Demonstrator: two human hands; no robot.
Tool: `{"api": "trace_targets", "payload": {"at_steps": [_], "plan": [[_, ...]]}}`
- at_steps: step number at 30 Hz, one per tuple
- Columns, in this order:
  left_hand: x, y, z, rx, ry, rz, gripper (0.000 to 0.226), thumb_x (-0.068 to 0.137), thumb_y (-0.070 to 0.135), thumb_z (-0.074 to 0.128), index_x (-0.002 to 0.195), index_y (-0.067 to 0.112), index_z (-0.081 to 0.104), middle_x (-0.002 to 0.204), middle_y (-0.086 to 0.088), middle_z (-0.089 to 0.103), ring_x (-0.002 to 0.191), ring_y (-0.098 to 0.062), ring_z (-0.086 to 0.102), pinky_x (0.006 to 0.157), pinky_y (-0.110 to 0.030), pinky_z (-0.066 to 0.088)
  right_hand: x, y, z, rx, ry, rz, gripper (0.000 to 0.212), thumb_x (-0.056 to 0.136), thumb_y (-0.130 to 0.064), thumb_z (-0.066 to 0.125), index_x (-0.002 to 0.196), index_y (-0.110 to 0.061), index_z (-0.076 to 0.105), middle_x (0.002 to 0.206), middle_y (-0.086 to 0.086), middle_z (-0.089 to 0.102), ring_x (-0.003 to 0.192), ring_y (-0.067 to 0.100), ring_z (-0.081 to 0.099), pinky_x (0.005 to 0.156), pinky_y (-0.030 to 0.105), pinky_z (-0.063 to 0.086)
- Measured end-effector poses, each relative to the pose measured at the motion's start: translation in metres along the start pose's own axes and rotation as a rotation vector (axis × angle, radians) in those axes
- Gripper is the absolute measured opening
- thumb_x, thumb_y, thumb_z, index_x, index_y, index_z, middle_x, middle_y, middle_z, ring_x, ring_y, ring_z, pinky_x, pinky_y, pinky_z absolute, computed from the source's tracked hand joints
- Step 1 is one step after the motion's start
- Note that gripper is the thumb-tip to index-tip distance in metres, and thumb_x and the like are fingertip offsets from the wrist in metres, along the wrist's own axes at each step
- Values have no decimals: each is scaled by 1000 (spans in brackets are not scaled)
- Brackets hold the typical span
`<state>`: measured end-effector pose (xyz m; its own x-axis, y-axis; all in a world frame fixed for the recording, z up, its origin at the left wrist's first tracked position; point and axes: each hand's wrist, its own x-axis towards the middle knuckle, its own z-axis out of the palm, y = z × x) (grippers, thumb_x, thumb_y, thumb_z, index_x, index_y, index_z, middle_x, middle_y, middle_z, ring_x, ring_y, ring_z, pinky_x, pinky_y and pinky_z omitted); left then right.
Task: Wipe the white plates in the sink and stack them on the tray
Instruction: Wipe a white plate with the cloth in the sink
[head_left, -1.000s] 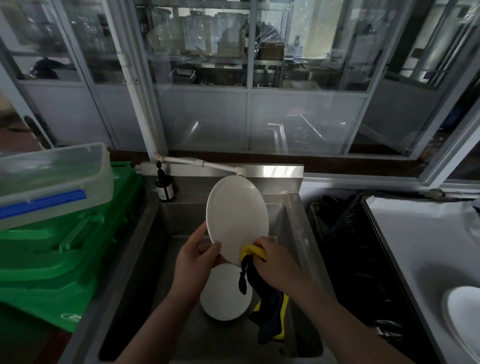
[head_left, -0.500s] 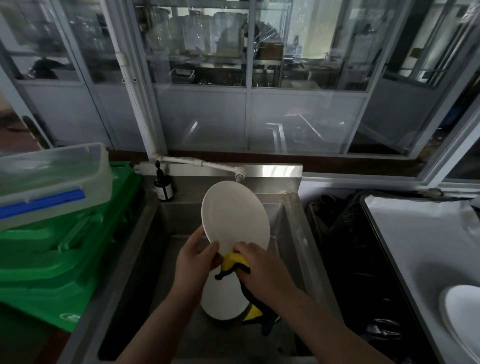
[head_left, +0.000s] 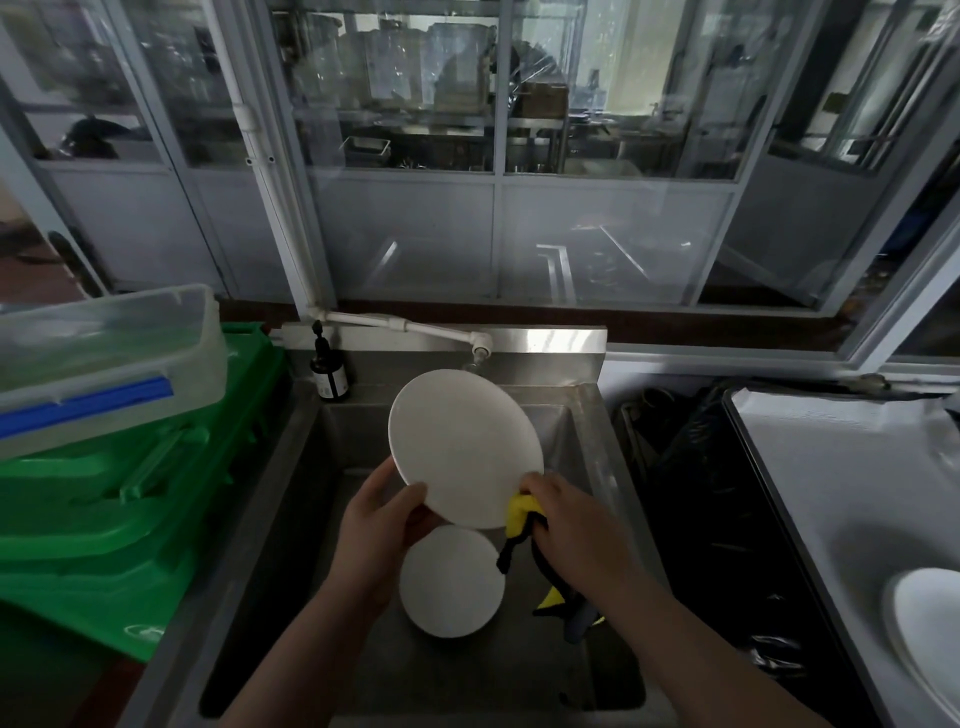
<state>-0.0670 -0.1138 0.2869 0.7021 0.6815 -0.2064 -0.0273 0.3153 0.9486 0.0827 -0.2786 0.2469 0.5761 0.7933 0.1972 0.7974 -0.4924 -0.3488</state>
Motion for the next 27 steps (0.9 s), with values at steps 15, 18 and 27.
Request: {"api": "trace_targets", "payload": {"at_steps": [15,18,27], "plan": [[0,-10,-4,38,-47,-53,48,96,6,59,138,28,57,110,-1,75,99,-29,73,87,-43,59,8,37,-15,36,7,218,32,91,-18,57,119,-25,46,117,-2,56,94,24,60,65,30,36],[2,-12,-2,49,-41,-42,47,96,6,59,137,28,58,111,-1,75,99,-30,73,89,-45,59,5,50,-12,81,-8,272,34,92,-19,57,123,-24,44,118,4,57,97,29,61,69,35,44],[6,-18,1,83,-65,-30,46,95,10,62,134,34,57,119,-3,71,99,-26,73,91,-48,58,-10,90,-13,108,-29,431,40,91,-19,58,128,-19,44,123,8,51,104,31,59,81,42,50]]}}
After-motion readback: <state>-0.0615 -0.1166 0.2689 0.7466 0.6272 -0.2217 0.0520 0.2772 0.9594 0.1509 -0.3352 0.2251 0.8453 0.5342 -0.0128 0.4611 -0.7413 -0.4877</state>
